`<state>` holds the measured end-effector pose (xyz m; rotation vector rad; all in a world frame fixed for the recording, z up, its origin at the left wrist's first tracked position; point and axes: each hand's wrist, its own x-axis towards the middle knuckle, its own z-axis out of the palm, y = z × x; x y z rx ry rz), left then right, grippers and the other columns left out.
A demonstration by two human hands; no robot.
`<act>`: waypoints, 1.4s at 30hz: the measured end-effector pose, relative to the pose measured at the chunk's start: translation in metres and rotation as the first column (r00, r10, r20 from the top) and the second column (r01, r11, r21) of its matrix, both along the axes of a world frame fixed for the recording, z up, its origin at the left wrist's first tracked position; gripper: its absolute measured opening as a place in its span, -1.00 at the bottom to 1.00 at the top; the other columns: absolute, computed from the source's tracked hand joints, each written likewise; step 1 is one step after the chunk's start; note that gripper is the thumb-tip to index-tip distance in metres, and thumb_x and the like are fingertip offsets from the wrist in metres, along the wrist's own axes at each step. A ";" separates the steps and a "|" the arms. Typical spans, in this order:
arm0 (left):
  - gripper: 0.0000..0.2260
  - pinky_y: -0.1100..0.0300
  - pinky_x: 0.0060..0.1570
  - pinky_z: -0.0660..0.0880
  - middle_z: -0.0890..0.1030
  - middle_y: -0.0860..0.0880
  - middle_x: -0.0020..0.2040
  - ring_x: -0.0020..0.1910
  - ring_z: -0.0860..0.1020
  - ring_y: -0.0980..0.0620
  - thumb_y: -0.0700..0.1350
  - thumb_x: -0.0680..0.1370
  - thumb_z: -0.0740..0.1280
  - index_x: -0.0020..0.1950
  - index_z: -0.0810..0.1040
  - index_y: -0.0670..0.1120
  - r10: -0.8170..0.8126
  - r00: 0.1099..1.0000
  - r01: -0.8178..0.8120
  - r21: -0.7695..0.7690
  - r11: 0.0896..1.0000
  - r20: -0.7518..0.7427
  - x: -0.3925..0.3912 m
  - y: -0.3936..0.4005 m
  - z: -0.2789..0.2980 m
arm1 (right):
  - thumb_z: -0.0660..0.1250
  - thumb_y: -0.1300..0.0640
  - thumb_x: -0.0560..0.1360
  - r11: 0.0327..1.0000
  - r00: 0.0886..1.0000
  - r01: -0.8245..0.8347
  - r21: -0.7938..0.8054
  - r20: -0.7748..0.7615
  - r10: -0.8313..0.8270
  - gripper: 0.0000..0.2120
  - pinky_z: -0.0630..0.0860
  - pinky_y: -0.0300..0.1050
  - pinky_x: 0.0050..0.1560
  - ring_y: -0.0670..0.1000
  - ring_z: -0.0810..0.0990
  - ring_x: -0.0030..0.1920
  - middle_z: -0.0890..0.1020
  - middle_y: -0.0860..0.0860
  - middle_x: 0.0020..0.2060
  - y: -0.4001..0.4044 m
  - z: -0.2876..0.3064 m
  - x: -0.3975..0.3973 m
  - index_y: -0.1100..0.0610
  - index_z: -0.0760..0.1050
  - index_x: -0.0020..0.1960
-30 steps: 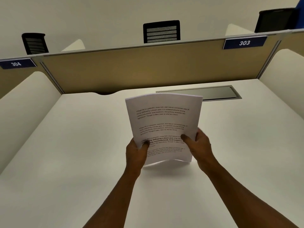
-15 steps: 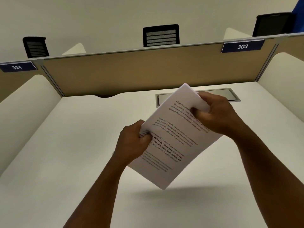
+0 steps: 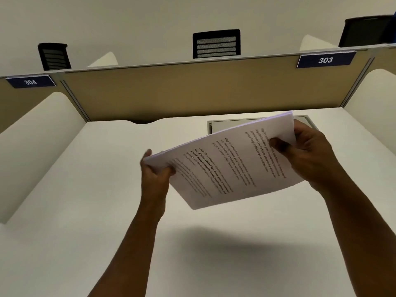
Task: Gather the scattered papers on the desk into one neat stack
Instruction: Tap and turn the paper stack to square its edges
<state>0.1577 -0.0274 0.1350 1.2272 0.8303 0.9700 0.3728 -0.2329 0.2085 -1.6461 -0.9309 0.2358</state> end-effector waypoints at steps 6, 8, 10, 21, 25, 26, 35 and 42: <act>-0.65 0.13 -0.12 0.55 0.64 -0.07 -0.02 -0.07 0.59 0.03 -0.17 0.35 0.36 0.13 0.53 -0.10 -0.041 0.997 0.048 -0.095 0.994 0.069 0.004 -0.002 -0.011 | 0.36 0.19 0.52 0.999 0.967 0.031 0.014 -0.252 -0.026 -0.80 0.61 0.18 -0.03 0.10 0.68 -0.08 0.72 -0.08 -0.09 0.007 -0.030 0.004 -0.12 0.59 -0.01; -0.69 0.17 -0.17 0.56 0.65 -0.05 -0.04 -0.12 0.61 0.05 -0.16 0.35 0.37 0.09 0.55 -0.06 -0.019 0.998 0.026 -0.105 0.994 0.067 0.004 -0.001 -0.015 | 0.34 0.22 0.53 1.000 0.952 0.029 -0.004 -0.304 -0.029 -0.75 0.60 0.13 -0.05 0.09 0.68 -0.08 0.72 -0.10 -0.12 0.008 -0.043 0.005 -0.15 0.59 -0.04; -0.74 0.16 -0.18 0.55 0.65 -0.05 -0.03 -0.10 0.62 0.02 -0.20 0.41 0.40 0.09 0.55 -0.06 0.018 0.999 -0.016 -0.073 0.997 0.035 0.004 0.001 -0.021 | 0.31 0.24 0.55 1.000 0.933 0.018 -0.012 -0.360 -0.021 -0.75 0.59 0.12 -0.04 0.12 0.67 -0.05 0.72 -0.09 -0.12 0.010 -0.057 0.003 -0.13 0.57 -0.02; -0.72 0.37 -0.32 0.54 0.62 0.03 -0.08 -0.06 0.60 0.04 -0.30 0.56 0.33 -0.02 0.50 0.12 0.039 0.973 -0.027 0.056 0.998 -0.229 -0.005 -0.011 -0.059 | 0.24 0.38 0.51 0.980 0.790 0.148 -0.133 -0.580 -0.198 -0.67 0.56 0.19 0.11 0.20 0.61 0.09 0.66 0.06 -0.02 0.020 -0.136 -0.021 -0.05 0.54 0.01; -0.73 0.11 -0.13 0.60 0.63 -0.01 -0.03 0.00 0.62 -0.06 -0.28 0.56 0.33 0.01 0.51 0.12 0.022 0.966 -0.008 0.054 0.998 -0.257 -0.006 -0.006 -0.062 | 0.23 0.37 0.54 0.979 0.828 0.142 -0.145 -0.524 -0.197 -0.65 0.57 0.11 0.04 0.15 0.61 0.00 0.64 0.01 -0.06 0.022 -0.129 -0.023 -0.09 0.51 -0.01; -0.75 0.02 -0.08 0.61 0.64 -0.02 -0.02 0.01 0.62 -0.08 -0.26 0.55 0.33 0.02 0.51 0.13 0.018 0.967 -0.003 0.059 0.998 -0.252 -0.006 -0.005 -0.061 | 0.23 0.37 0.54 0.981 0.840 0.143 -0.133 -0.508 -0.191 -0.64 0.57 0.08 0.01 0.13 0.61 -0.02 0.64 0.00 -0.06 0.022 -0.126 -0.021 -0.10 0.50 -0.01; -0.77 -0.03 -0.05 0.61 0.65 -0.04 0.00 0.03 0.63 -0.11 -0.16 0.46 0.39 0.05 0.52 0.10 -0.032 0.966 0.043 0.035 0.998 -0.255 -0.008 -0.001 -0.066 | 0.25 0.36 0.53 0.987 0.822 0.145 -0.074 -0.547 -0.162 -0.70 0.54 0.00 -0.05 0.10 0.61 -0.05 0.65 0.02 -0.08 0.020 -0.126 -0.013 -0.04 0.54 -0.01; -0.72 0.01 -0.05 0.61 0.65 -0.02 0.02 0.02 0.63 -0.09 -0.04 0.40 0.32 0.10 0.53 0.08 -0.034 0.962 0.046 0.036 0.998 -0.271 -0.006 -0.004 -0.068 | 0.28 0.35 0.53 0.981 0.822 0.167 -0.097 -0.535 -0.193 -0.70 0.56 0.05 -0.01 0.12 0.61 -0.05 0.65 -0.01 -0.08 0.020 -0.128 -0.016 -0.07 0.53 -0.03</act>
